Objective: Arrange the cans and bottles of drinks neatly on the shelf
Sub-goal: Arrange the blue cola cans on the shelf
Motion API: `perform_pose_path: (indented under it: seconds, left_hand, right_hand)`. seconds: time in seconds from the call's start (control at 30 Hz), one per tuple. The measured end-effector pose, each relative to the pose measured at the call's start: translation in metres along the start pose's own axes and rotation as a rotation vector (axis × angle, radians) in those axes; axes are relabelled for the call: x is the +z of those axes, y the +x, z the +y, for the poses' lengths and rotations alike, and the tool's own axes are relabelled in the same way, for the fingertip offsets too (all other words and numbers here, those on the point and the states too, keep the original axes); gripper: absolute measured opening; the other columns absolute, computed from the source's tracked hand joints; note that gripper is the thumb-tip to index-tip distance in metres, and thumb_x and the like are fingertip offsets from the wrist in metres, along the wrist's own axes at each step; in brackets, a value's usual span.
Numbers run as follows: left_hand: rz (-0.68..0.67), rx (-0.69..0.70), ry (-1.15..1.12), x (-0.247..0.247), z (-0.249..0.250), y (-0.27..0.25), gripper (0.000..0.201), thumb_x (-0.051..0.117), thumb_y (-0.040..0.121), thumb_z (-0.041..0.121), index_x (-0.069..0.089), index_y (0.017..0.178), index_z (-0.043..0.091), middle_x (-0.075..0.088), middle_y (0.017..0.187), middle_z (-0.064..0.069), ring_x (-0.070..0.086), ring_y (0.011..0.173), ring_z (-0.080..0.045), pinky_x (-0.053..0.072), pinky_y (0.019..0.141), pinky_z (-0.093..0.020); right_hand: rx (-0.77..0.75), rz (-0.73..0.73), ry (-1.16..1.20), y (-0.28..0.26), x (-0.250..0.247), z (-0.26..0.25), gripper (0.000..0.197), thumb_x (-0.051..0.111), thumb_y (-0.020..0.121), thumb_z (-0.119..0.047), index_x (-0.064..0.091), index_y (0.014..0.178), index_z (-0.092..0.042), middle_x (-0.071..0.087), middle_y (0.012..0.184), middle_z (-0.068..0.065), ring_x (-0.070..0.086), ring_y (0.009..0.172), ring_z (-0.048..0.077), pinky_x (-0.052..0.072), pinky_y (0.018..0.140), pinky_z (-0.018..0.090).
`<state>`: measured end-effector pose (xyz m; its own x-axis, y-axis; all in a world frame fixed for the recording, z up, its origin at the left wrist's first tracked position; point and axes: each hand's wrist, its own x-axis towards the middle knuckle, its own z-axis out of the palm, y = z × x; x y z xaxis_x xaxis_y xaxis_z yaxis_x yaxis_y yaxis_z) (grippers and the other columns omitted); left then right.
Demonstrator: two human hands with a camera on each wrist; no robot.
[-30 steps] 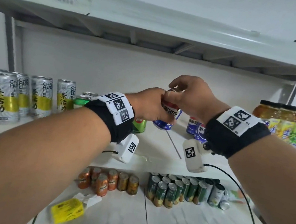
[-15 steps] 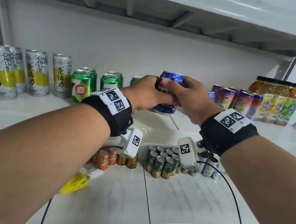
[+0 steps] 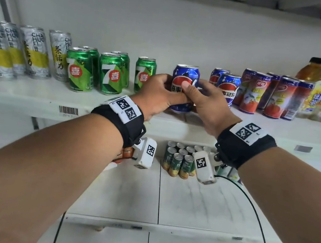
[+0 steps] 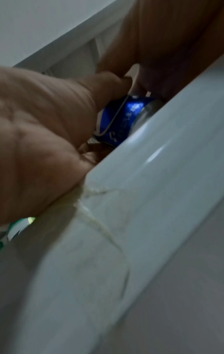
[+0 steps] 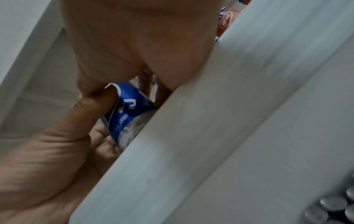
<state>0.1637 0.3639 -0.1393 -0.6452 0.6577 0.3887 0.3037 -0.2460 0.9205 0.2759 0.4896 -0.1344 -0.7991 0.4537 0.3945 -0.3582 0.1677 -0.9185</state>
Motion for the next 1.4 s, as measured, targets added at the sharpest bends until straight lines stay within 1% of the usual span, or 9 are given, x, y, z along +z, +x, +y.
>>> perform_pose_path:
  seconds: [0.17,0.33,0.53,0.67,0.77,0.87,1.0,1.2,1.4]
  left_hand:
    - [-0.027,-0.01,-0.038,-0.002,-0.003,-0.004,0.038,0.087,0.083,-0.002,0.071,0.118,0.003,0.08,0.112,-0.018,0.078,0.104,-0.029,0.064,0.091,-0.039]
    - [0.054,-0.048,0.048,0.002,0.002,-0.008,0.037,0.081,0.095,0.027,0.072,0.108,-0.006,0.08,0.089,-0.017,0.078,0.077,-0.026,0.063,0.059,-0.031]
    - [0.115,-0.092,0.063,0.003,0.001,-0.003,0.056,0.071,0.1,0.045,0.073,0.11,-0.01,0.078,0.096,-0.027,0.076,0.079,-0.027,0.059,0.055,-0.029]
    - [0.127,-0.122,0.048,0.003,0.002,-0.001,0.052,0.068,0.102,0.047,0.074,0.11,-0.004,0.078,0.088,-0.016,0.075,0.076,-0.024,0.059,0.055,-0.03]
    - [0.12,-0.113,0.037,0.004,0.004,-0.003,0.045,0.067,0.104,0.041,0.074,0.108,-0.003,0.076,0.092,-0.023,0.073,0.079,-0.027,0.06,0.057,-0.032]
    - [0.09,-0.056,0.027,0.001,0.001,-0.005,0.04,0.075,0.099,0.024,0.07,0.117,-0.011,0.073,0.112,-0.037,0.073,0.094,-0.038,0.065,0.081,-0.047]
    - [0.009,0.015,0.17,-0.004,-0.002,-0.009,0.053,0.094,0.078,0.01,0.071,0.125,0.003,0.079,0.119,-0.01,0.076,0.114,-0.026,0.061,0.102,-0.048]
    - [0.081,0.186,0.419,0.001,-0.006,-0.009,0.068,0.092,0.07,0.003,0.066,0.131,0.014,0.076,0.118,0.002,0.071,0.109,-0.008,0.06,0.095,-0.03]
    - [0.079,0.215,0.534,0.004,-0.004,-0.009,0.071,0.091,0.07,-0.004,0.061,0.132,0.011,0.072,0.119,-0.005,0.069,0.107,-0.013,0.058,0.091,-0.023]
  right_hand:
    - [0.059,0.038,0.051,0.01,-0.006,0.009,0.044,0.075,0.095,-0.043,0.07,0.117,-0.004,0.08,0.105,0.016,0.078,0.097,0.032,0.062,0.086,0.045]
    - [0.189,-0.016,0.009,0.017,-0.01,0.008,0.056,0.067,0.091,-0.065,0.078,0.105,-0.012,0.081,0.099,0.012,0.08,0.091,0.03,0.065,0.083,0.051]
    - [0.236,-0.134,-0.002,0.016,-0.017,0.006,0.044,0.069,0.094,-0.057,0.076,0.103,-0.014,0.081,0.096,0.01,0.078,0.082,0.028,0.063,0.079,0.045]
    - [0.218,-0.249,0.05,0.013,-0.027,0.008,0.026,0.073,0.095,-0.039,0.075,0.103,-0.015,0.077,0.089,0.008,0.072,0.074,0.019,0.059,0.073,0.034]
    - [0.186,-0.285,0.091,0.012,-0.026,0.009,0.023,0.076,0.093,-0.023,0.074,0.113,-0.011,0.079,0.104,0.015,0.074,0.088,0.026,0.06,0.085,0.04]
    - [0.143,-0.241,0.148,0.014,-0.024,0.011,0.039,0.074,0.092,-0.004,0.066,0.13,-0.004,0.074,0.121,0.022,0.072,0.11,0.038,0.058,0.1,0.048]
    - [0.085,-0.17,0.228,0.016,-0.024,0.013,0.038,0.072,0.098,-0.017,0.065,0.133,-0.006,0.075,0.119,0.016,0.072,0.111,0.033,0.06,0.09,0.041]
    - [-0.049,-0.192,0.146,0.012,-0.019,0.017,0.057,0.086,0.08,-0.009,0.064,0.133,-0.006,0.075,0.123,0.009,0.072,0.116,0.022,0.059,0.09,0.031]
    - [-0.063,-0.208,0.069,0.009,-0.021,0.019,0.072,0.092,0.067,-0.003,0.061,0.131,-0.007,0.074,0.125,0.008,0.07,0.119,0.021,0.058,0.103,0.04]
